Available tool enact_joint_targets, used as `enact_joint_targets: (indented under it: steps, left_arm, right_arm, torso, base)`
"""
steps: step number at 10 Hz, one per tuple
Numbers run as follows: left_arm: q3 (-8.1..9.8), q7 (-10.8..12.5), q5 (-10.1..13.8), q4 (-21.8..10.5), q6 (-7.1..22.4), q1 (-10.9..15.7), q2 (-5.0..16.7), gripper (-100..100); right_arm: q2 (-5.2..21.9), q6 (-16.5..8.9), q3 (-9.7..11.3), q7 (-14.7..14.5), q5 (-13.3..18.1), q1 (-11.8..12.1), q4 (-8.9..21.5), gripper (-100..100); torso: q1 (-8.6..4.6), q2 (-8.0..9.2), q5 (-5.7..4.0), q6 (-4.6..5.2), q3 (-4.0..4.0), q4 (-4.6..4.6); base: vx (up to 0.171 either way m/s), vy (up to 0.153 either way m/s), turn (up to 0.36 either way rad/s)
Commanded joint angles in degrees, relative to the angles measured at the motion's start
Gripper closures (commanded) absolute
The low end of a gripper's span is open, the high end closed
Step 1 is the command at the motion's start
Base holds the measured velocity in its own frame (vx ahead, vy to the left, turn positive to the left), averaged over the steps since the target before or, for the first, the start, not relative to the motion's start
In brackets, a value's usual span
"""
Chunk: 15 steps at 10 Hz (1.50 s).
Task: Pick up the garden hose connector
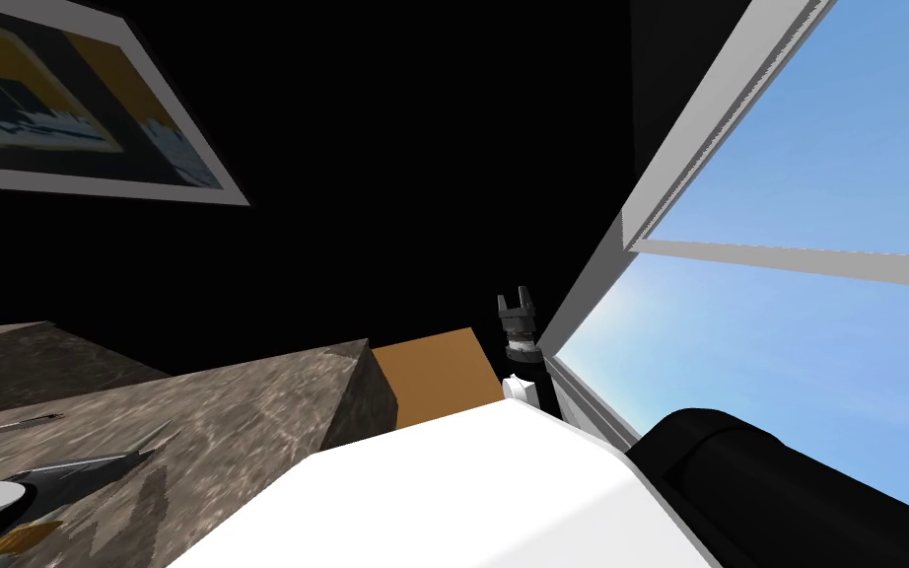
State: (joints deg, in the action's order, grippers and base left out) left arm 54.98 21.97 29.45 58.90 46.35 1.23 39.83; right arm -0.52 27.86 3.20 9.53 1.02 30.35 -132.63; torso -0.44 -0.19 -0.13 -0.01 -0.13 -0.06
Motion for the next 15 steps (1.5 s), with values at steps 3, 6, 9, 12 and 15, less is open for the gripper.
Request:
enact_joint_targets:
  steps: [3, 6, 9, 12, 15]
  left_arm:
    - [1.88, -3.4, 0.7, -2.2, 1.5, -1.5, 2.6, -100]
    - [2.91, -5.6, 0.9, -5.0, 4.1, -3.2, 4.8, -100]
    - [3.54, -7.2, 1.0, -7.5, 6.7, -4.6, 7.0, -100]
    - [4.06, -9.0, 0.9, -10.2, 9.5, -6.0, 9.6, -100]
    - [4.78, -11.3, 0.9, -13.8, 13.3, -8.0, 13.0, -100]
  right_arm:
    - [0.0, 0.0, 0.0, 0.0, 0.0, 0.0, 0.0, 0]
    - [0.0, 0.0, 0.0, 0.0, 0.0, 0.0, 0.0, 0]
    - [0.0, 0.0, 0.0, 0.0, 0.0, 0.0, 0.0, 0]
    - [0.0, 0.0, 0.0, 0.0, 0.0, 0.0, 0.0, 0]
    - [0.0, 0.0, 0.0, 0.0, 0.0, 0.0, 0.0, 0]
  torso:
    - [-0.02, -0.33, -0.01, -0.03, -0.19, -0.08]
    - [0.55, -0.42, 0.11, -0.03, -0.25, -0.1]
    - [0.57, -0.53, 0.12, -0.02, -0.31, -0.12]
    - [0.63, -0.28, 0.13, -0.01, -0.17, -0.07]
    - [0.72, -0.39, 0.15, 0.0, -0.24, -0.1]
  base:
    - [0.15, -0.146, 0.065]
    - [0.168, -0.007, 0.063]
    - [0.173, -0.012, 0.043]
    - [0.122, 0.001, 0.032]
    - [0.172, 0.029, 0.051]
